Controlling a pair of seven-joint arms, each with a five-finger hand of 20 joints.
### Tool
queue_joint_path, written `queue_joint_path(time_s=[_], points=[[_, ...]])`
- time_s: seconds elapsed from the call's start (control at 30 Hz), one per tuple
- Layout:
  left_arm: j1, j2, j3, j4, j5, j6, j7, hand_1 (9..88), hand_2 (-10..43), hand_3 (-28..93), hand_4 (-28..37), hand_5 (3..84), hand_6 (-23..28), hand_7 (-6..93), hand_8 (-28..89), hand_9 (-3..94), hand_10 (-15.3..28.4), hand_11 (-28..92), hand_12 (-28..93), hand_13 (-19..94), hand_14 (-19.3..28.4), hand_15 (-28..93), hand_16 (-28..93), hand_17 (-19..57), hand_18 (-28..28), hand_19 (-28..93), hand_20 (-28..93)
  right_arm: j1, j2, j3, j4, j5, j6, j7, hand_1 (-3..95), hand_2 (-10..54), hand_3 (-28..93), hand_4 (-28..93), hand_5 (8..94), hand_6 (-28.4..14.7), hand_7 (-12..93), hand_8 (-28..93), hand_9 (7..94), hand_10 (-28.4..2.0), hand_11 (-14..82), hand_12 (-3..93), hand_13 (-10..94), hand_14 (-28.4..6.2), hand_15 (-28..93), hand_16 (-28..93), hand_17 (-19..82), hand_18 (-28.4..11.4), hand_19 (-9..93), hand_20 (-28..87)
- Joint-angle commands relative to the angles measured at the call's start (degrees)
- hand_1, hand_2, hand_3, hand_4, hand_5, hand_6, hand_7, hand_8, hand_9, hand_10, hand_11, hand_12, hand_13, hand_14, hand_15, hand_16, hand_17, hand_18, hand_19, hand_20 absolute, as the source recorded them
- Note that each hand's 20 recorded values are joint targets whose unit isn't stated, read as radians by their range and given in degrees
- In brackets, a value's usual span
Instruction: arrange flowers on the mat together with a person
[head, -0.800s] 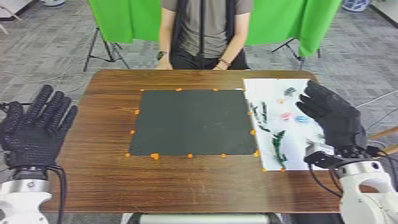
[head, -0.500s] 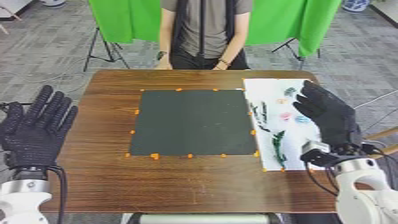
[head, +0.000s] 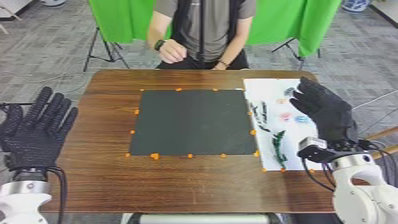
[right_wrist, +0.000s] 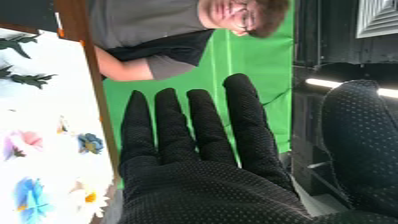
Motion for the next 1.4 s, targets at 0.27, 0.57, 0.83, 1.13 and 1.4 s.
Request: queue_joint_path(time_s=[0.27,0.57,0.83,1.13,1.4], points=[[1.2,-0.58,0.04,-0.25,-0.8,0.7,0.08,22.3,13.3,72,-28.3,41.4,6.6,8.0,-9,30.9,11.7,10,5,17,8.3,13,-8,-4.4,8.4,22,8,-1.6,-0.8,0.3,-0.4,-0.5,-2.0,0.4,14.4,11.3,79,-20,39.8,-3.5,12,-9,33.9,-14.1,2.4,12.7,27,-13.8,5,20,8,-14.7,29,11],[1.0,-0.38,-0.05,-0.74,-1.17,3.04,0.11,21.9,14.6,72,-28.3,41.4,6.8,8.4,-8,31.0,11.8,11,5,17,8.2,13,-8,-4.3,8.2,22,8,-1.9,-1.0,0.9,-0.3,-0.3,-2.2,0.1,14.5,11.5,79,-20,40.1,-3.4,12,-9,34.9,-14.0,2.8,12.8,28,-13.6,6,20,8,-14.9,30,12],[0.1,0.28,0.53,-0.72,-1.43,4.26,-0.36,21.7,14.8,72,-28.3,41.5,7.0,8.7,-8,31.3,12.0,11,5,17,8.3,13,-8,-4.5,8.2,22,9,-1.4,-1.4,-0.4,0.0,-1.1,-3.4,1.1,14.7,11.7,79,-20,40.3,-3.5,12,-9,35.4,-14.0,3.0,13.0,29,-13.6,7,21,8,-15.0,30,12],[0.9,0.3,0.02,-0.96,-1.33,5.99,-1.74,22.0,15.4,71,-28.3,40.4,6.9,8.7,-9,29.6,11.6,11,5,17,8.4,14,-8,-4.7,8.3,23,9,-1.7,-1.5,-1.0,0.1,-0.7,-4.0,0.9,14.8,11.8,79,-20,40.5,-3.4,12,-9,35.9,-14.0,3.1,13.2,30,-13.8,7,21,7,-16.5,32,12],[0.6,1.04,-0.04,-1.12,-1.75,7.61,-4.09,20.7,16.1,72,-28.3,39.7,7.1,9.1,-9,28.9,11.6,11,5,17,8.5,14,-8,-4.9,8.3,23,8,-1.0,-1.3,-1.3,0.4,-0.9,-5.1,1.6,14.8,11.9,79,-20,40.5,-3.4,12,-9,35.9,-14.0,3.1,13.2,30,-13.7,7,21,7,-16.6,33,11]])
